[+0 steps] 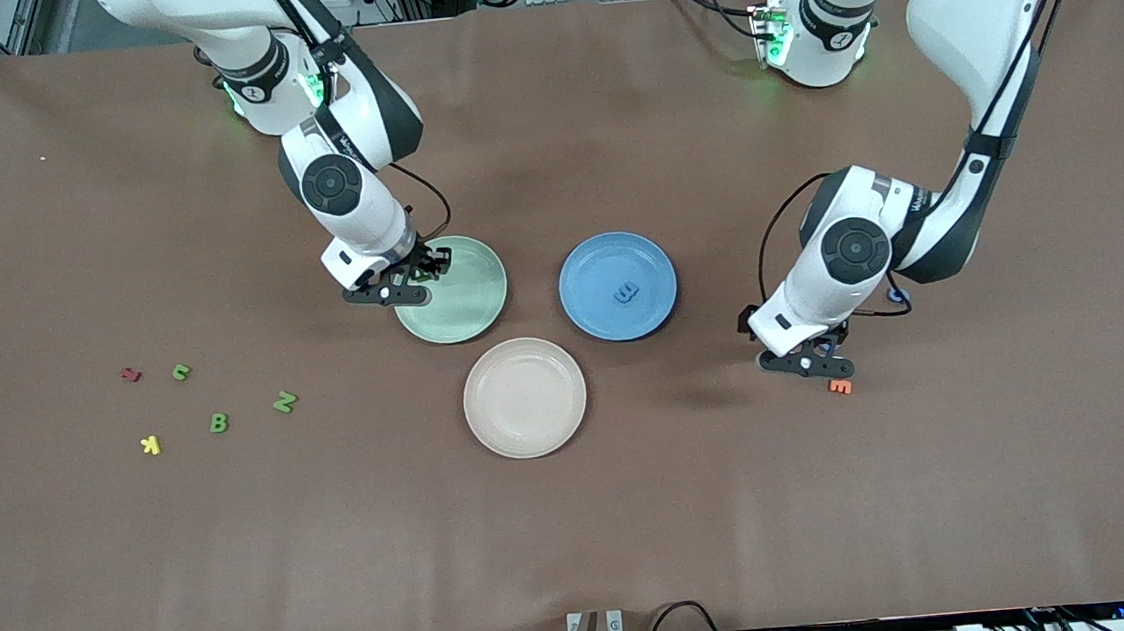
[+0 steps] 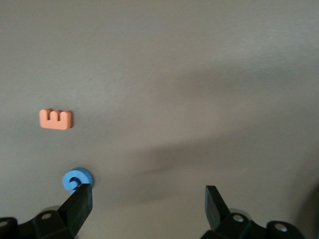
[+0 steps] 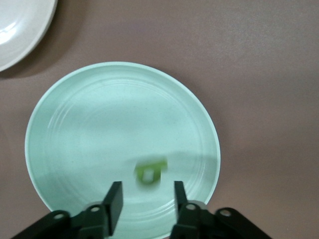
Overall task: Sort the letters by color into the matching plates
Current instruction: 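Release the green 9 onto the green plate while the left gripper returns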
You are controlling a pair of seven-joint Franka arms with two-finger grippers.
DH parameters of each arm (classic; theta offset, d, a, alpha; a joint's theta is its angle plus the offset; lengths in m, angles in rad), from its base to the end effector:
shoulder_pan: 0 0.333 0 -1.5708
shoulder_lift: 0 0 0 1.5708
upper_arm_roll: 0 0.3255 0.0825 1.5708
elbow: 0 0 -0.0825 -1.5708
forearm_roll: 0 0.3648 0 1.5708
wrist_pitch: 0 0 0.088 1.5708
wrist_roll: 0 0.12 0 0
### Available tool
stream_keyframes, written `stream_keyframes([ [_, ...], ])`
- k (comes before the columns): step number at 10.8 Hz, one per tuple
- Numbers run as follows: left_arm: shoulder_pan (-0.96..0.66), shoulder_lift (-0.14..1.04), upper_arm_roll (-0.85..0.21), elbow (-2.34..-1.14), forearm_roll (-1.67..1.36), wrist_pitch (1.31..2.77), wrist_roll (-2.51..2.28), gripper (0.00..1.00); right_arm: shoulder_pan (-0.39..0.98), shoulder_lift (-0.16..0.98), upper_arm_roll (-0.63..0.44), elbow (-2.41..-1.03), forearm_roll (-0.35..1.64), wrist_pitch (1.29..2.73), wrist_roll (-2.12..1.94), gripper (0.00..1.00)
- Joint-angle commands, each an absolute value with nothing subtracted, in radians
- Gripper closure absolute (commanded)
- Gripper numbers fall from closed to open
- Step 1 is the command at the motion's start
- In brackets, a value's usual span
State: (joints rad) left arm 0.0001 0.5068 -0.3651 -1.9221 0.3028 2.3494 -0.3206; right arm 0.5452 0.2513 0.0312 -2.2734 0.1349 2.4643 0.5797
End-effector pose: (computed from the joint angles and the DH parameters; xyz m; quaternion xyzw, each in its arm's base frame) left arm 0.5787 -0.2017 0.2470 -0.9935 0.1113 0.0091 0.0223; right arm 0.4353 0.2842 0.2529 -0.9970 0.0558 0.0497 0.0208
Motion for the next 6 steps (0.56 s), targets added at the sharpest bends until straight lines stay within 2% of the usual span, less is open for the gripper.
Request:
stream_keyframes([
  [1, 0.108, 0.474, -0.405, -1.992, 0.322, 2.393, -0.272, 0.00, 0.539, 0.252, 0.031, -2.252, 0.109, 2.451, 0.601, 0.00],
  [3, 0.257, 0.483, -0.489, -2.045, 0.322, 2.483, -0.217, 0.00, 0.506, 0.245, 0.029, -2.252, 0.094, 2.450, 0.600, 0.00],
  [6, 0.288, 0.480, -0.506, -2.091, 0.330, 2.517, -0.210, 0.00, 0.392, 0.248, 0.029, -2.252, 0.026, 2.448, 0.479, 0.00],
])
